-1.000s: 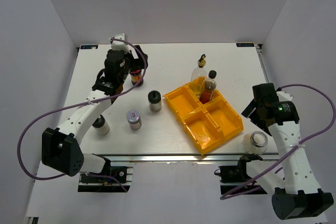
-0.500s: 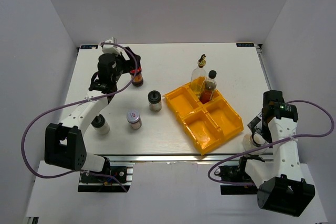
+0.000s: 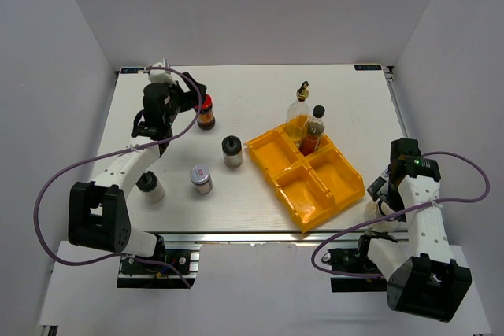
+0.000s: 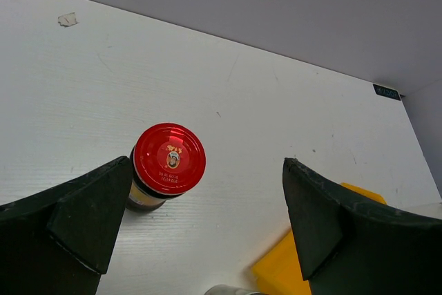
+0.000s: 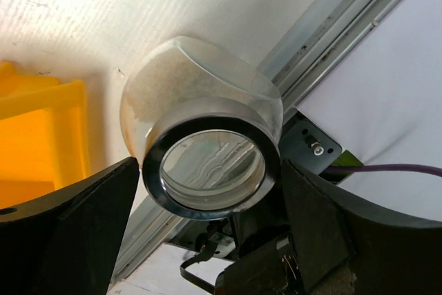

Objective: Organize the condiment bottles

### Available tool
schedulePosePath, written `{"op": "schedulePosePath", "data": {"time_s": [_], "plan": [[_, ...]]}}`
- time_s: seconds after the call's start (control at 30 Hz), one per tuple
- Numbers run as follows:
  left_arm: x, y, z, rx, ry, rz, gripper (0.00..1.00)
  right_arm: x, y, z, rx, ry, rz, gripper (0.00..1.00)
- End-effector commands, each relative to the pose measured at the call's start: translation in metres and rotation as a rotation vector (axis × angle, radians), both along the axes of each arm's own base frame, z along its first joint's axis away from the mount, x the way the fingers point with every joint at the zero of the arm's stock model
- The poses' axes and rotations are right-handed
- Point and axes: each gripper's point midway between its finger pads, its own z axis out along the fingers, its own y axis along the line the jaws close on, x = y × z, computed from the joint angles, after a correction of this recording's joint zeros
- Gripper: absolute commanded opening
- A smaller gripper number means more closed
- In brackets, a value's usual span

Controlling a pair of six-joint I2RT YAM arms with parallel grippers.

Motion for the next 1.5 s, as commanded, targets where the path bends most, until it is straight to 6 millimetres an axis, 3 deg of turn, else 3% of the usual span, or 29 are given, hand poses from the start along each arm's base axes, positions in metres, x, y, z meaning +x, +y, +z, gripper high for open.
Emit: {"op": "schedulePosePath", "data": {"time_s": [0.0, 0.3, 0.33, 0.47, 0.53, 0.7, 0.73, 0.83, 0.9, 1.17, 1.47], "plan": [[-0.001, -0.003, 0.001, -0.016, -0.014, -0.029, 0.98, 0.015, -0.003, 0.003, -0.010, -0.063, 0.010, 0.86], [-0.002, -0.004, 0.003, -0.021, -0.024, -0.041, 0.98, 0.016, -0.004, 0.003, -0.015, -0.071, 0.014, 0.44], [-0.003, -0.004, 0.003, -0.022, -0.024, -0.044, 0.98, 0.016, -0.004, 0.004, -0.016, -0.075, 0.012, 0.36], [-0.003, -0.006, 0.003, -0.024, -0.022, -0.048, 0.98, 0.020, -0.010, 0.023, -0.051, -0.105, 0.020, 0.13], [-0.002, -0.006, 0.002, -0.026, -0.018, -0.048, 0.98, 0.028, -0.015, 0.044, -0.079, -0.150, 0.021, 0.00], [-0.002, -0.005, 0.001, -0.031, -0.015, -0.047, 0.98, 0.044, -0.016, 0.098, -0.094, -0.239, 0.066, 0.00], [-0.002, -0.005, 0.001, -0.031, -0.014, -0.047, 0.98, 0.052, -0.016, 0.118, -0.097, -0.300, 0.076, 0.00], [-0.001, -0.007, 0.001, -0.034, -0.013, -0.051, 0.98, 0.068, -0.002, 0.150, -0.040, -0.401, 0.157, 0.00], [-0.001, -0.008, 0.002, -0.035, -0.014, -0.057, 0.98, 0.075, 0.008, 0.160, 0.004, -0.431, 0.212, 0.00], [-0.004, -0.008, 0.004, -0.045, -0.009, -0.060, 0.98, 0.103, 0.048, 0.167, 0.205, -0.531, 0.361, 0.00], [-0.009, -0.008, 0.001, -0.031, -0.001, -0.068, 0.98, 0.104, 0.081, 0.141, 0.288, -0.470, 0.589, 0.00]]}}
